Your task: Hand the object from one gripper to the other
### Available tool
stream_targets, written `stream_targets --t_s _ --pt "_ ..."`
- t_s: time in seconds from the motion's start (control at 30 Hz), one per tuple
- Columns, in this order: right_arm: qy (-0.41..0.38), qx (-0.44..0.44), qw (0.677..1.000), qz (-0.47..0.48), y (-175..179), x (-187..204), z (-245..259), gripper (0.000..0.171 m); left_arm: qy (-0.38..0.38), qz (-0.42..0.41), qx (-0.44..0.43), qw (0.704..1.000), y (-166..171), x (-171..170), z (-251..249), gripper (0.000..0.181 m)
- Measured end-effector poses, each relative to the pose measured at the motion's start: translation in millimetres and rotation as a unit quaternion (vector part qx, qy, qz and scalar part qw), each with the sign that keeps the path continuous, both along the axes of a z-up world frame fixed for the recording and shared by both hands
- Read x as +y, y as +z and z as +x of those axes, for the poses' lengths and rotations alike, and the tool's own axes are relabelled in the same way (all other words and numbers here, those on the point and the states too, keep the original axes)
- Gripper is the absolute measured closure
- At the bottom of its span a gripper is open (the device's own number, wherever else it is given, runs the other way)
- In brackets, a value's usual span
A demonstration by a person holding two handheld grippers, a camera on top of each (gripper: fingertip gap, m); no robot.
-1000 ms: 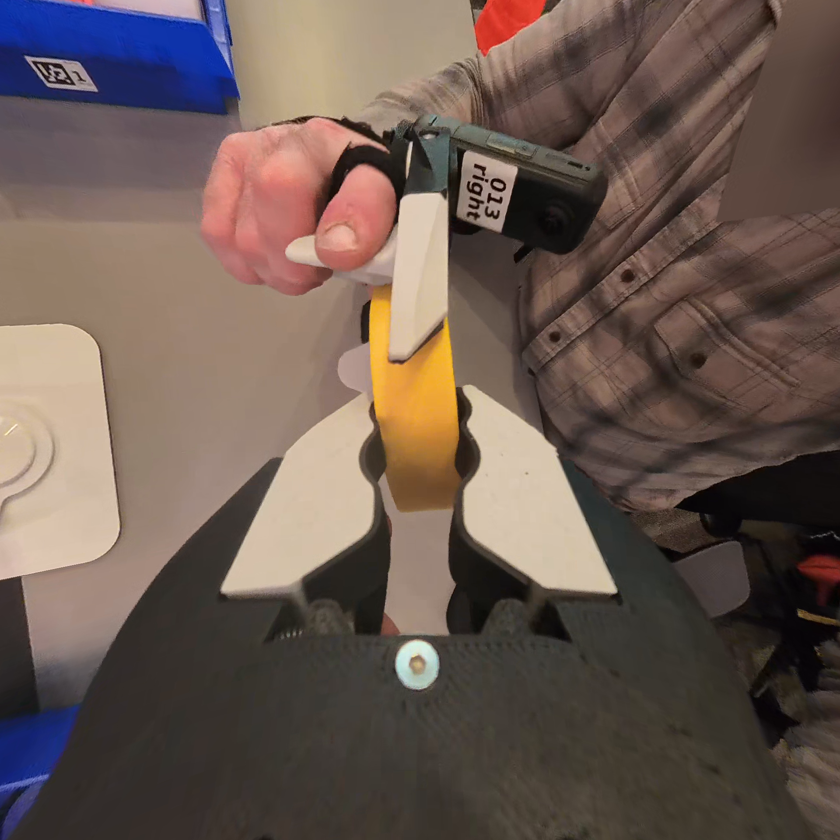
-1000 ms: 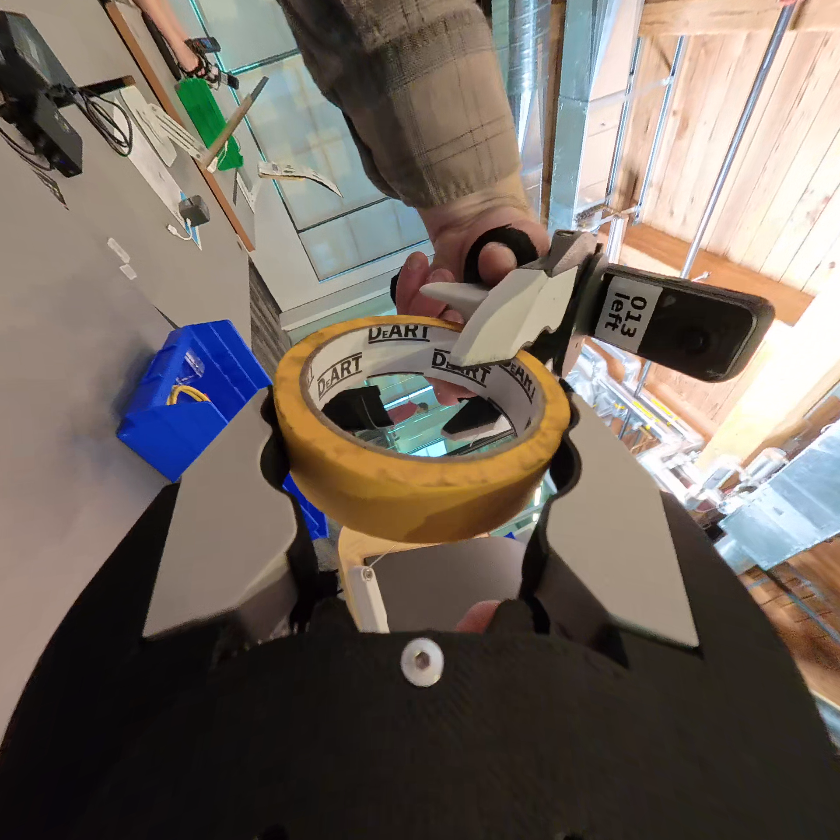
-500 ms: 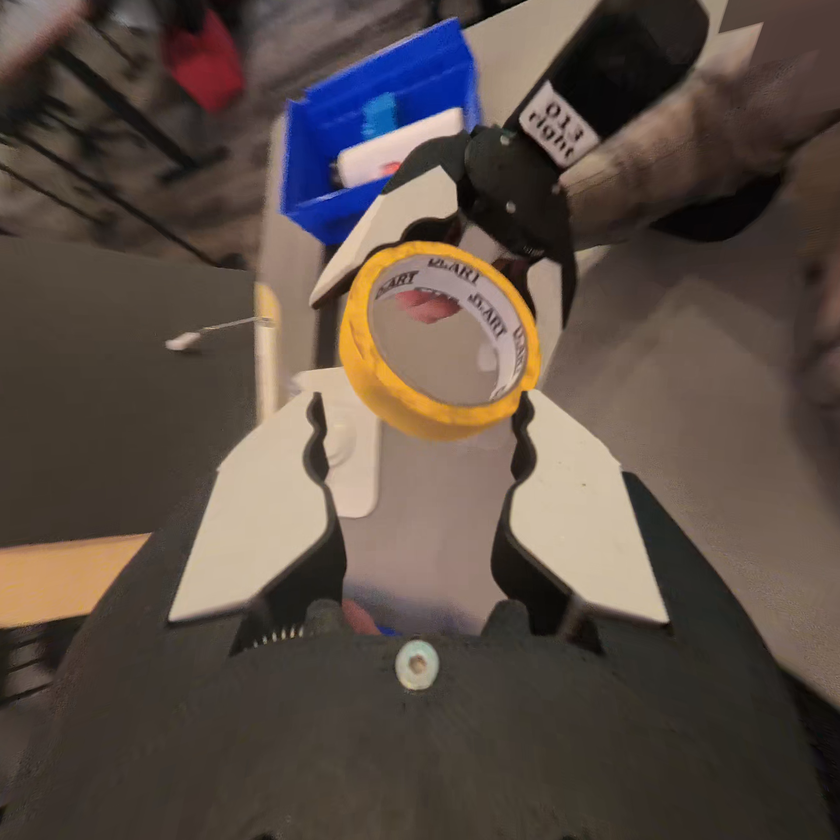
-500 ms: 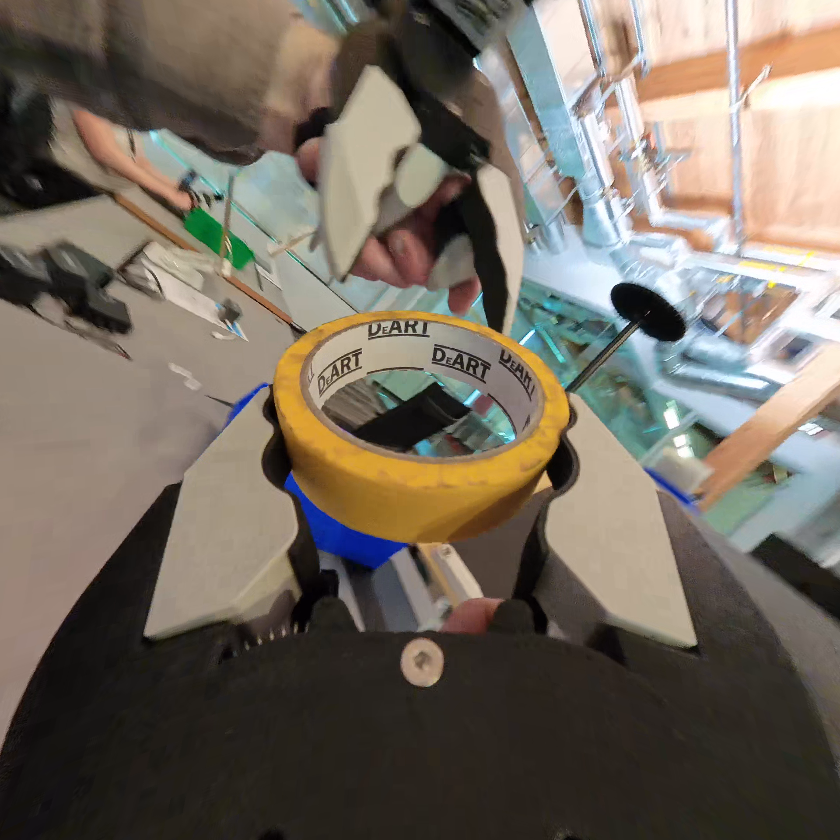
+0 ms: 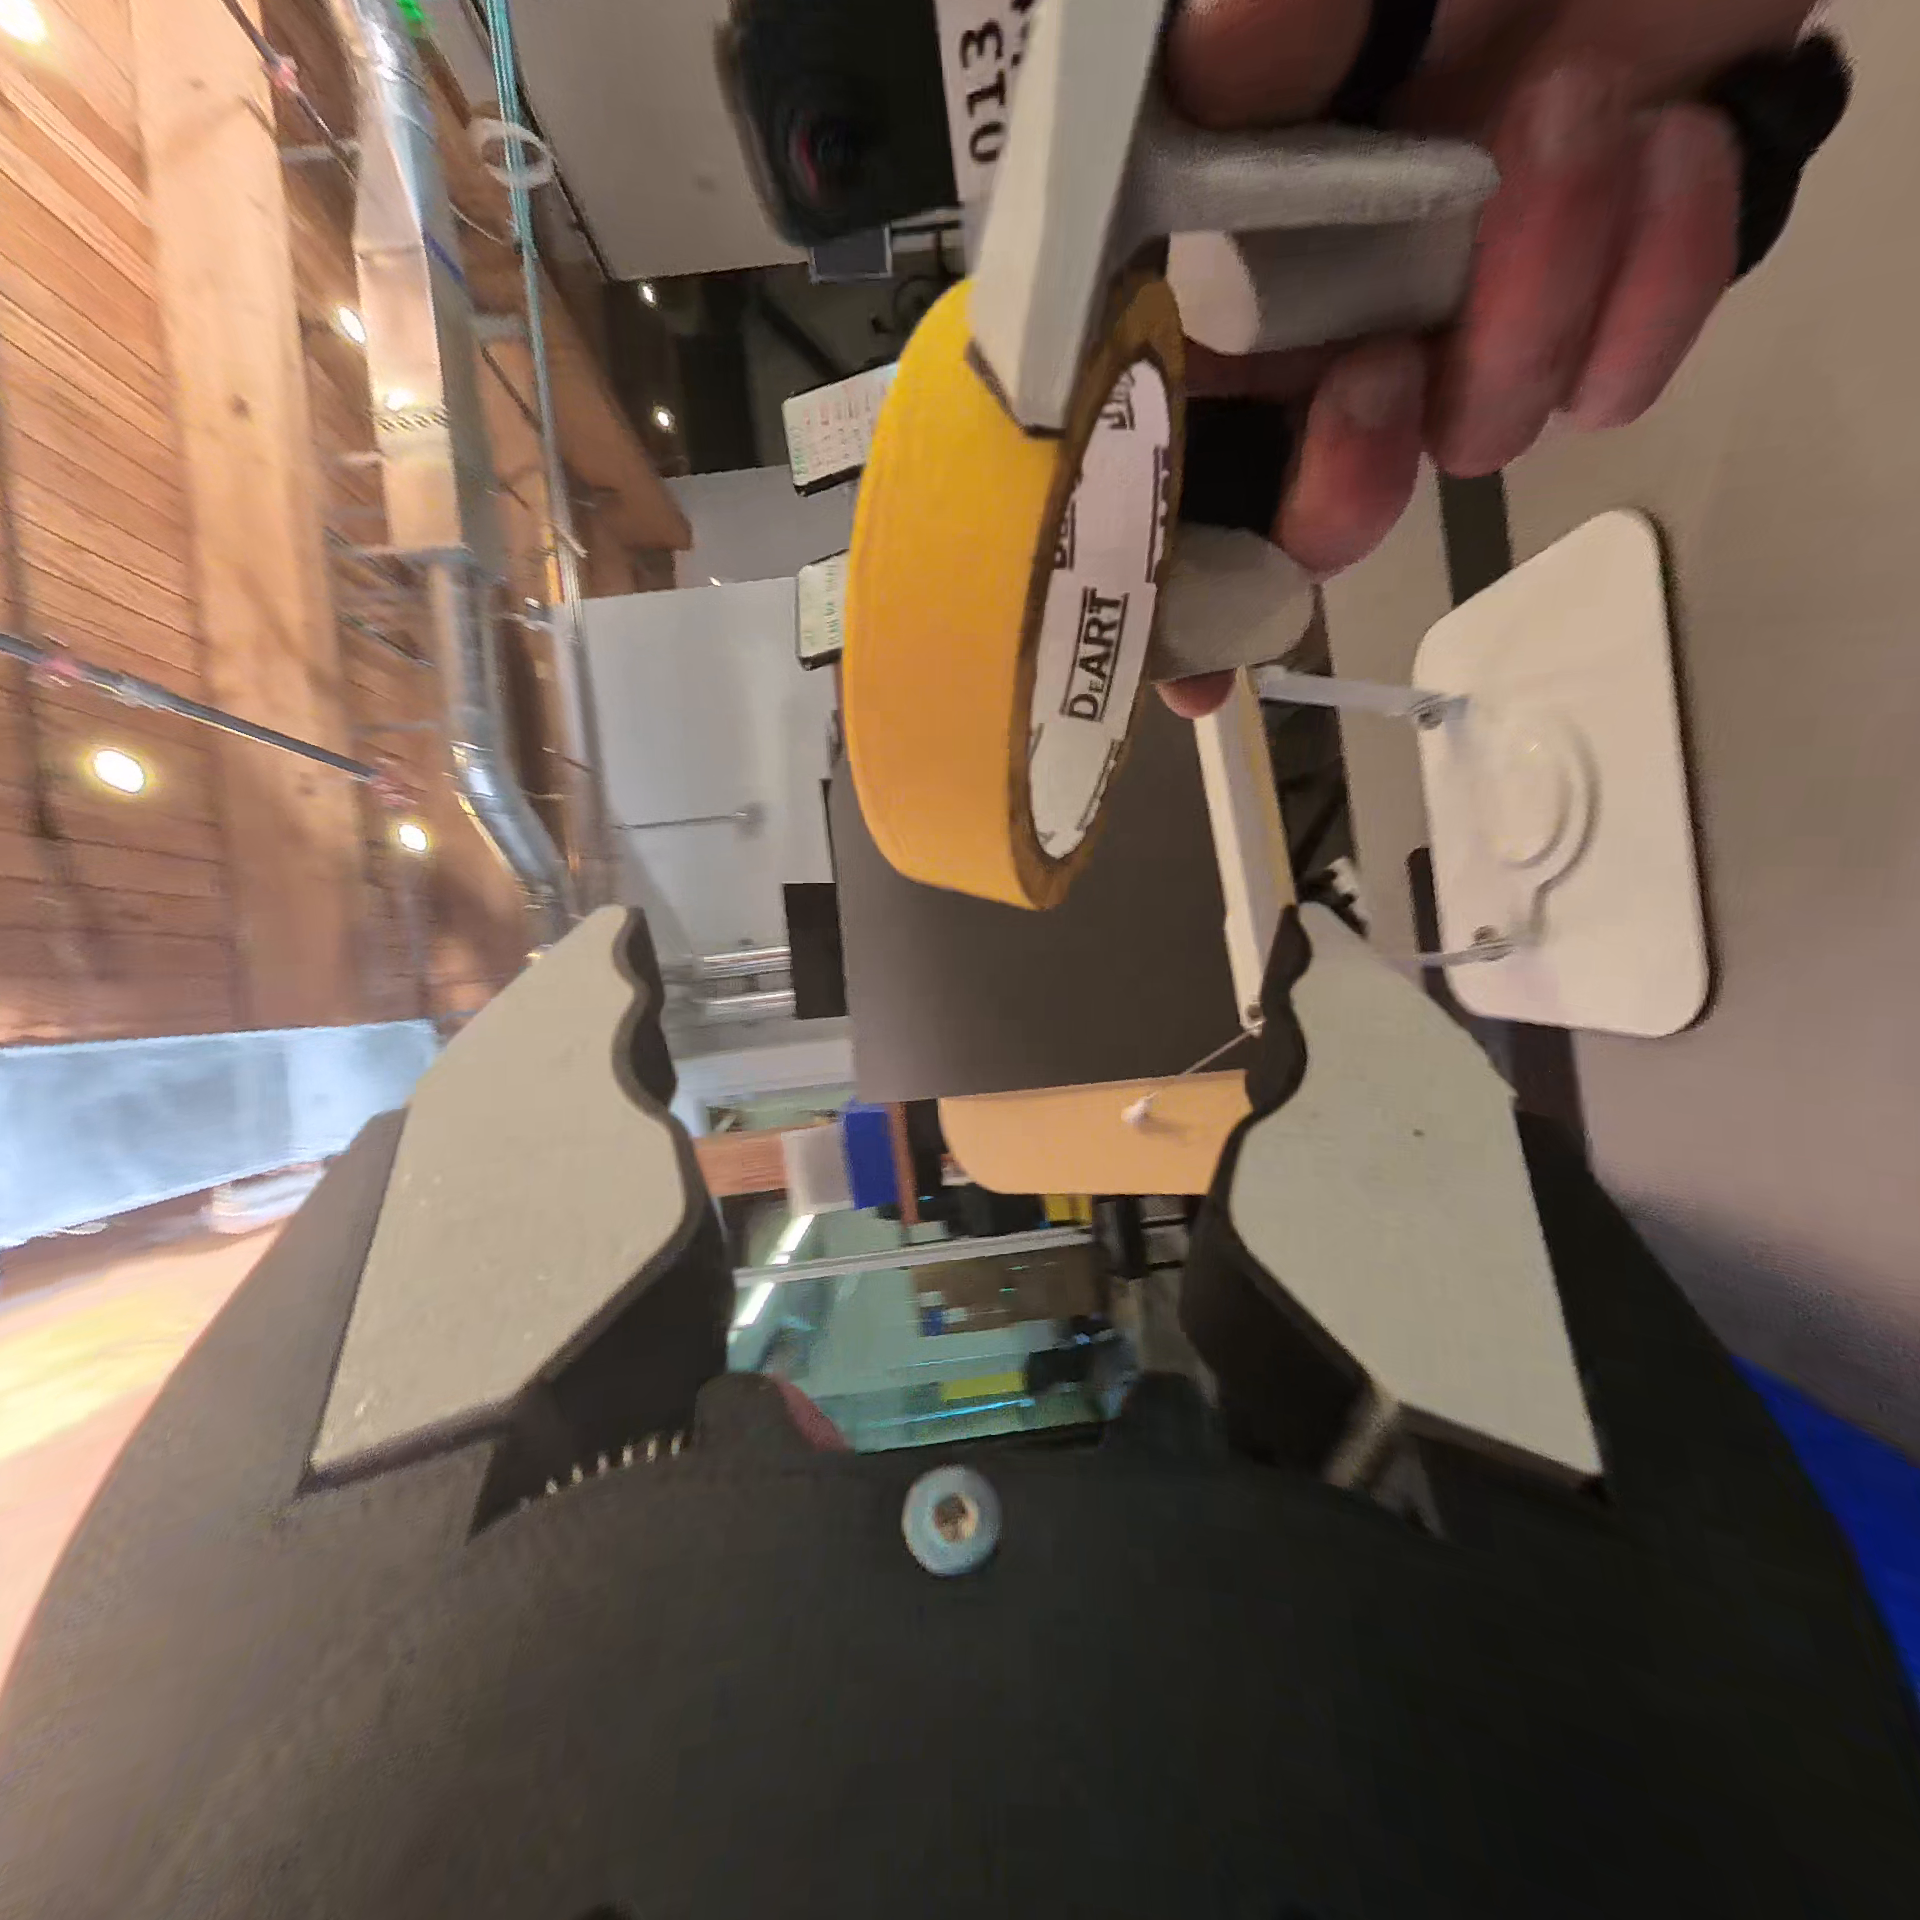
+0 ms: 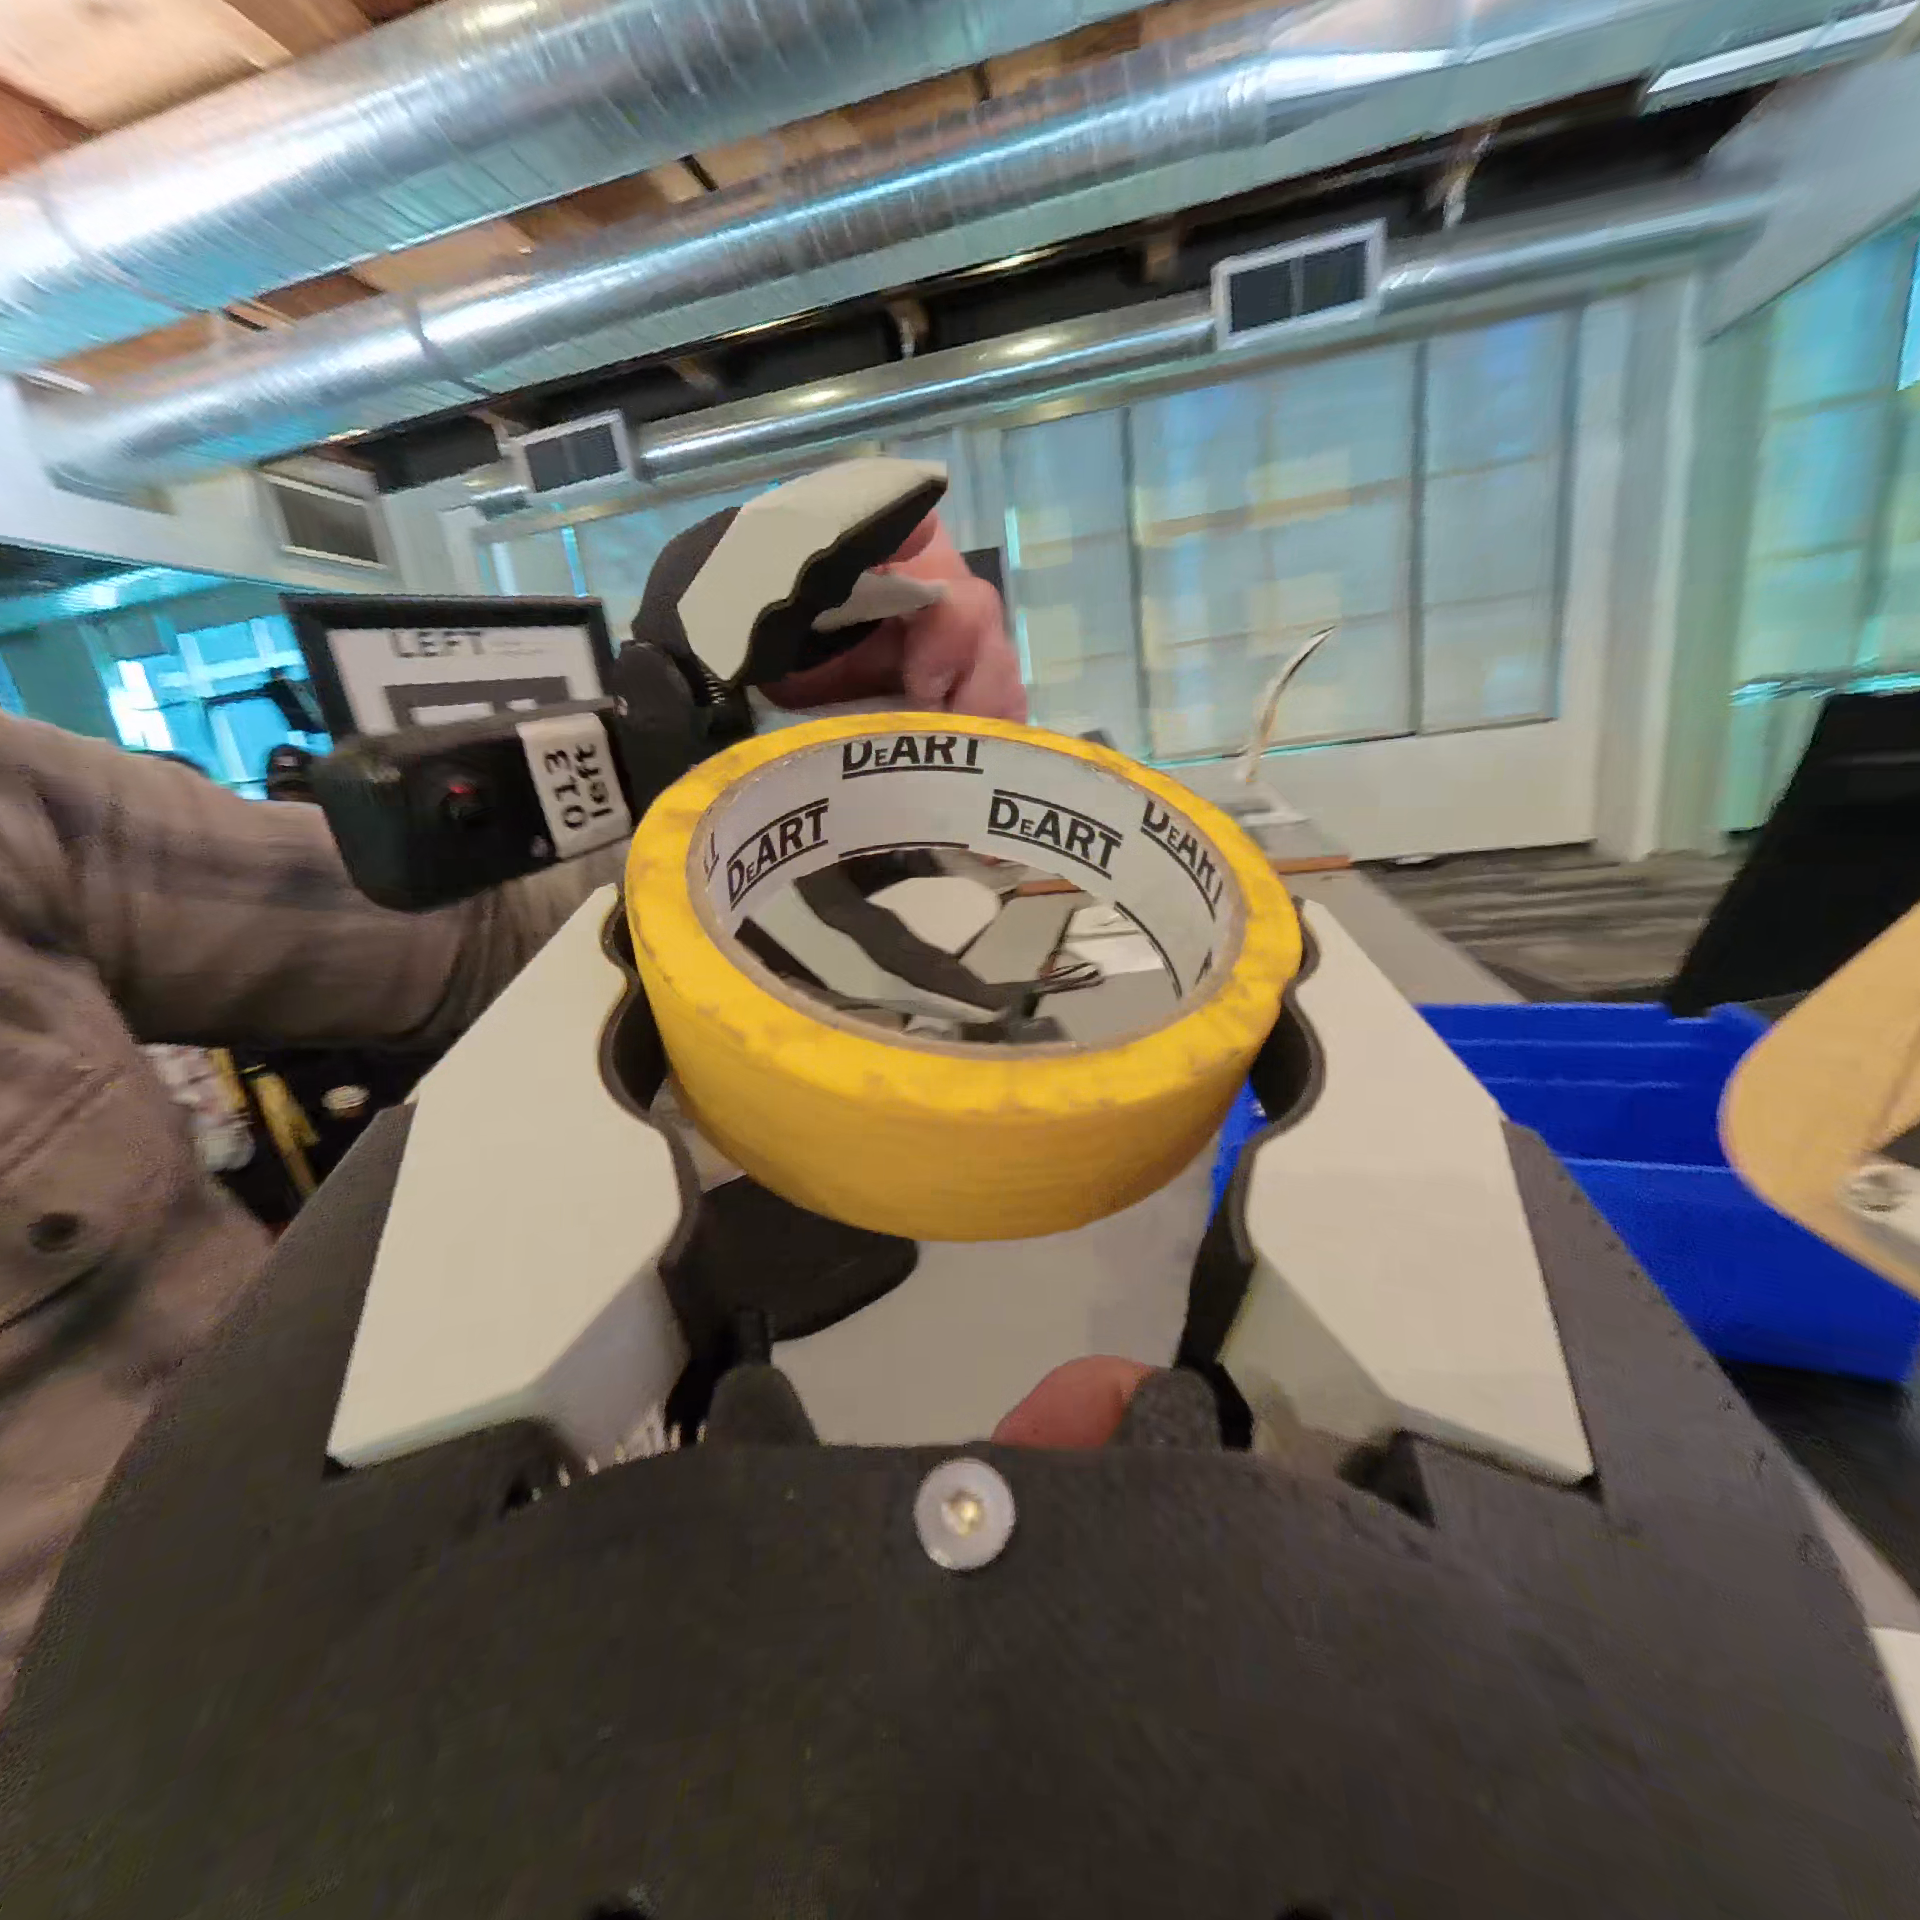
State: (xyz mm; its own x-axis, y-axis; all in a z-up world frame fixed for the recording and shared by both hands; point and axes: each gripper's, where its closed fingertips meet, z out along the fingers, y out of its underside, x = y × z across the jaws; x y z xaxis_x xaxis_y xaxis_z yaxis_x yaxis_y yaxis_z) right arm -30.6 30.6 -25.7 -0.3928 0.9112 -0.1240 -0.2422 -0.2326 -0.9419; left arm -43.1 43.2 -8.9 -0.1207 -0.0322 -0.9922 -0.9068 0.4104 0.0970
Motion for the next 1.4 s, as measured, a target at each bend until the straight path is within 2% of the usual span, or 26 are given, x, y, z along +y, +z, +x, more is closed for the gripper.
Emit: stream_targets --t_s 0.1,0.37,0.53,0.67,0.9,1.17,1.2,1.4 --pt "0.050 -0.022 0.998 0.013 -13.1 -18.9 -4.9 0.055 -0.018 0.013 0.033 0.999 -12.6 1.1 8.9 0.066" --pt "0.149 -0.049 0.987 0.038 -34.9 -61.7 -10.0 0.055 -0.086 -0.054 0.079 0.992 -45.3 -18.9 41.3 0.079" --pt "0.179 -0.053 0.981 0.046 -39.9 -74.4 -7.4 0.055 -0.093 -0.074 0.109 0.987 -61.5 -26.3 53.7 0.082" --pt "0.184 -0.044 0.981 0.037 -35.2 -72.5 -3.5 0.055 -0.089 -0.061 0.098 0.989 -58.1 -24.3 56.6 0.107" --pt "0.173 -0.040 0.983 0.053 -34.8 -72.4 -2.1 0.054 -0.072 -0.057 0.065 0.994 -54.4 -21.8 57.0 0.119" --pt "0.147 -0.039 0.986 0.071 -35.4 -68.5 -4.8 0.054 -0.058 -0.033 0.045 0.997 -49.0 -16.8 53.2 0.119" --pt "0.142 -0.039 0.987 0.068 -35.0 -66.4 -5.5 0.056 -0.055 -0.024 0.046 0.997 -46.9 -15.5 52.0 0.124" --pt "0.125 -0.037 0.990 0.058 -33.6 -58.4 -8.1 0.058 -0.036 -0.002 0.039 0.999 -40.3 -9.7 45.8 0.121"
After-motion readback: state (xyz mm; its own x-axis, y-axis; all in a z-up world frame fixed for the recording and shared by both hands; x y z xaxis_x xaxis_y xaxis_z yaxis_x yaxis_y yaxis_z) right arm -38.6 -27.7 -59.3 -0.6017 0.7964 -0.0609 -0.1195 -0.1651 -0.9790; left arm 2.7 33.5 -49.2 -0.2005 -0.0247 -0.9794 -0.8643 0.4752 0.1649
